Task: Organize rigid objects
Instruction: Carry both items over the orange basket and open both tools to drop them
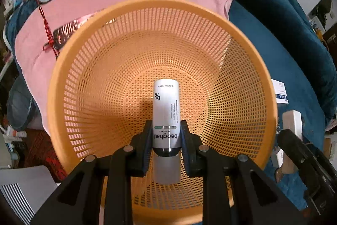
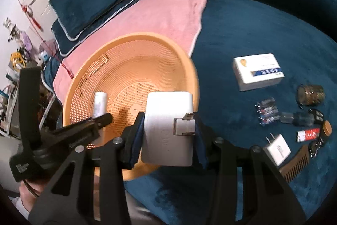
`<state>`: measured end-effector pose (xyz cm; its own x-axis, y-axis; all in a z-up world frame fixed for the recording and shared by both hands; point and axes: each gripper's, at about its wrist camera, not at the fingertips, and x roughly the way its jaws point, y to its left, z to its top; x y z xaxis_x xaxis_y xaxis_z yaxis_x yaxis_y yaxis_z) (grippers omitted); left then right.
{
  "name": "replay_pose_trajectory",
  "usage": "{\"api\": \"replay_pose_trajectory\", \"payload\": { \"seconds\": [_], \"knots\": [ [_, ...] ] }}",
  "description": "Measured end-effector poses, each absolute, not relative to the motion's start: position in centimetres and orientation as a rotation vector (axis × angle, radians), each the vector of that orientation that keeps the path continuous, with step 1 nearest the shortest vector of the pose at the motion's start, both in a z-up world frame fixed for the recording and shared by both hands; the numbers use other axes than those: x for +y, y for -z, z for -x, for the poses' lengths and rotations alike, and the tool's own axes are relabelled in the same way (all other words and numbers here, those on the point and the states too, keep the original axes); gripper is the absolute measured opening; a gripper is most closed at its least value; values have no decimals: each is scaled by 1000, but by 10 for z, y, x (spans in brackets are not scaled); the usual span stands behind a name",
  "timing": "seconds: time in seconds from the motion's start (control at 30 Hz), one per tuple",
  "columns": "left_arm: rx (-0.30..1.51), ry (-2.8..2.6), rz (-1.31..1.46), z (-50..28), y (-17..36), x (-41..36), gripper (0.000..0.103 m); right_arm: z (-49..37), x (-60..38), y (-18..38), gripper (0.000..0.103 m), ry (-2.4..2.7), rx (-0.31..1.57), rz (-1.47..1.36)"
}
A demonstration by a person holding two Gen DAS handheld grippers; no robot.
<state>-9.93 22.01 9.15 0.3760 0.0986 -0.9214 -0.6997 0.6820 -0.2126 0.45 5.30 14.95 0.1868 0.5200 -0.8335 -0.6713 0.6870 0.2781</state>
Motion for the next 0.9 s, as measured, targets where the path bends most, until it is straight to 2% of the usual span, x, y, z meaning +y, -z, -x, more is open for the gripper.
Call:
{"api": "replay_pose_trajectory", "payload": {
  "seconds": [0.2, 0.9],
  "knots": [
    [1075, -559, 726, 103, -78, 229, 24, 0, 78, -140, 44, -862, 1106, 229],
    [1108, -617, 685, 103, -75, 225, 24, 0, 103, -121, 45, -885, 1173, 234]
  ]
}}
